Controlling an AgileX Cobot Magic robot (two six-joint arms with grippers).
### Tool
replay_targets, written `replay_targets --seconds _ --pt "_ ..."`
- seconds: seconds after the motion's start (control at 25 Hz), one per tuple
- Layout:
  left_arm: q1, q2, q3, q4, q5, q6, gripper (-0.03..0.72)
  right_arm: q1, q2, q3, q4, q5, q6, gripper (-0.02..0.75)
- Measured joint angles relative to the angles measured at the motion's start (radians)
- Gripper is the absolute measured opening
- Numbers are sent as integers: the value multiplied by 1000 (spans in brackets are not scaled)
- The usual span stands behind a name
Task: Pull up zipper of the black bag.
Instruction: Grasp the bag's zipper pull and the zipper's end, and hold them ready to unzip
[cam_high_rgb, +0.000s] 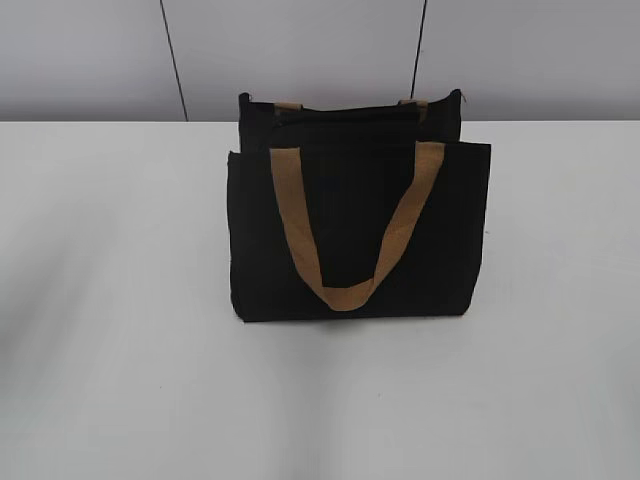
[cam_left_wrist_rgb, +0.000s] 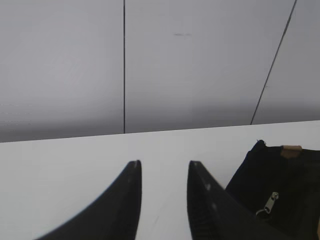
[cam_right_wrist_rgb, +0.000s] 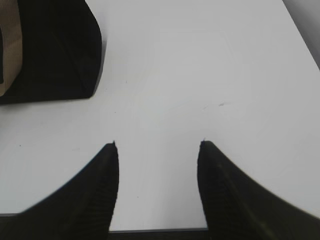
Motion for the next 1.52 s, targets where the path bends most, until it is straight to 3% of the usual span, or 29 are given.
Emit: replay_targets --seconds 0.44,0.8,0.92,1.32,1.52 --pt "-93 359 20 -9 -364 1 239 0 0 0 0 0 0 400" --pt "-97 488 25 -6 -442 2 239 0 0 0 0 0 0 400" --pt "-97 493 76 -5 -565 2 239 0 0 0 0 0 0 400" --pt "-97 645 196 65 -848 2 239 0 0 0 0 0 0 400" --pt "-97 813 196 190 -994 0 239 0 0 0 0 0 0 400"
